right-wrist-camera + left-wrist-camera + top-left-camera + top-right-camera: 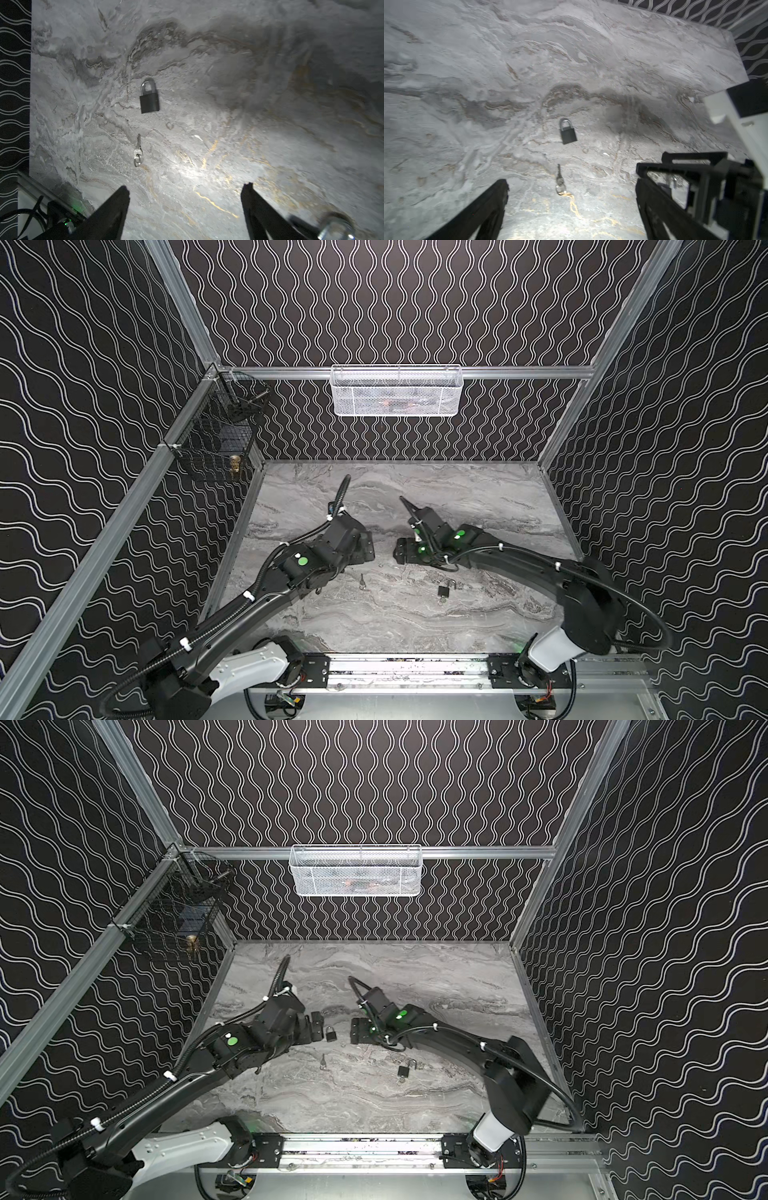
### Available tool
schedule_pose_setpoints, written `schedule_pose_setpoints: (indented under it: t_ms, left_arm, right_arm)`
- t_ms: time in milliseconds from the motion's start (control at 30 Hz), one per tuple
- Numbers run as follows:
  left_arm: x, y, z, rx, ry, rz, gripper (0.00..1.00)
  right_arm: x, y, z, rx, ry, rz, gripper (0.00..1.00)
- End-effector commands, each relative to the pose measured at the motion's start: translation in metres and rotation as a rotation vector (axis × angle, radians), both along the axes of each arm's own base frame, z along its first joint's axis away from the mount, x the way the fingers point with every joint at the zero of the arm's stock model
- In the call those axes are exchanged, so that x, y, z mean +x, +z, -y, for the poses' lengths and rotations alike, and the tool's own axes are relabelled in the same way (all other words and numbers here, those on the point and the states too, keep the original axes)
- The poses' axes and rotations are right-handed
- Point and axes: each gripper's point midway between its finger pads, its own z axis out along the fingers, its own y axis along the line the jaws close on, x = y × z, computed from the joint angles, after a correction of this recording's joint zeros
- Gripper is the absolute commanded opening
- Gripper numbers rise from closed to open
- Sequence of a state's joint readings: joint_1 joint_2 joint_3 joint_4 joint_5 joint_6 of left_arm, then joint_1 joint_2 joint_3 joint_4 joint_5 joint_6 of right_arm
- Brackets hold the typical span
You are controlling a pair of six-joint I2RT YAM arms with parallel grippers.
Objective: Unlock with the key
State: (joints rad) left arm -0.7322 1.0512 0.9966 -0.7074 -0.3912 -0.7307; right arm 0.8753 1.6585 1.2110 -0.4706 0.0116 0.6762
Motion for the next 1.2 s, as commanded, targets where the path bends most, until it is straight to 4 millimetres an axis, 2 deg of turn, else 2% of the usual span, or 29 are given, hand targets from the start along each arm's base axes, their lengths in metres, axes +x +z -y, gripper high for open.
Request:
schedule_pose_setpoints:
  t_ms: [0, 233, 333, 367, 533, 933, 1167]
  left_arm:
    - [-0.004, -0.006, -0.019, 0.031, 0.026, -0.024, 0.98]
    - [-0.007, -0.02, -0.047, 0.037, 0.122, -0.068, 0.98]
    - [-0.011, -0.026, -0.058, 0.027, 0.164, -0.081, 0.98]
    - [-0.012, -0.028, -0.06, 0.025, 0.173, -0.084, 0.98]
    - [-0.023, -0.033, -0.077, 0.028, 0.246, -0.101, 0.98]
    - [-0.044, -0.042, -0.095, 0.003, 0.336, -0.12, 0.98]
    - [-0.051, -0.044, -0.104, -0.004, 0.374, -0.114, 0.98]
  right_arm:
    - [0.005, -0.001, -0.025, -0.021, 0.025, 0.046, 0.84]
    - [-0.009, -0.026, -0.063, -0.045, 0.116, 0.024, 0.8]
    - [-0.014, -0.032, -0.068, -0.061, 0.139, 0.009, 0.78]
    - [-0.016, -0.045, -0.069, -0.083, 0.146, -0.005, 0.77]
    - [-0.029, -0.064, -0.081, -0.099, 0.185, -0.036, 0.7]
    - [-0.033, -0.083, -0.102, -0.183, 0.228, 0.0, 0.65]
    - [-0.034, -0.093, -0.101, -0.251, 0.234, 0.024, 0.65]
